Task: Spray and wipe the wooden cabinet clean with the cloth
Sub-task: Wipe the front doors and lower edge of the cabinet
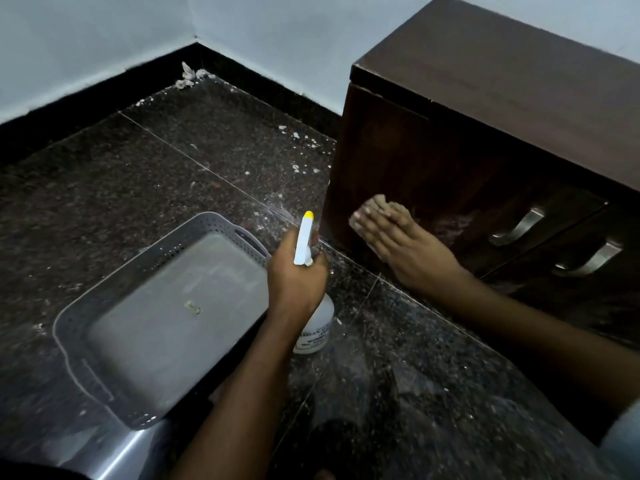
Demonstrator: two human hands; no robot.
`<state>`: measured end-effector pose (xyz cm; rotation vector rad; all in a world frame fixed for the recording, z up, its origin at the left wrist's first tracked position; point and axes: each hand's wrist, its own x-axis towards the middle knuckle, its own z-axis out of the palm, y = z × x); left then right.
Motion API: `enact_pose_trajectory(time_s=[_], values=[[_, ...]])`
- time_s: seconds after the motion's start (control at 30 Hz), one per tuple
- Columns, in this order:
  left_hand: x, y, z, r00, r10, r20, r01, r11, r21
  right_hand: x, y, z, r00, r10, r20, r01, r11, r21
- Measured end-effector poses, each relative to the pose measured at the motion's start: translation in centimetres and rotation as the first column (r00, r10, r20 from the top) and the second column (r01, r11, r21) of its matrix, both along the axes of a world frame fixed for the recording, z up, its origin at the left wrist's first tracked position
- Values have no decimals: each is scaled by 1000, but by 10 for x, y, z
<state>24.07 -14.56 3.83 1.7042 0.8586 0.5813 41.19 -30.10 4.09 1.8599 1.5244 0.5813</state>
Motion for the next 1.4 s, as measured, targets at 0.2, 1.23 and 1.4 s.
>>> enact_pose_trajectory(time_s=[0.2,1.23,1.4], values=[[0,-20,-1,995,-64,-72,64,998,0,-6,83,-22,988,27,151,-2,987,-163],[-9,-39,6,927,-368,-79,371,928,38,-36,-74,-36,941,-222,-254,248,966,72],[-14,-43,3,907,-406,-108,409,912,11,-61,-73,-12,916,-291,-277,391,802,451]])
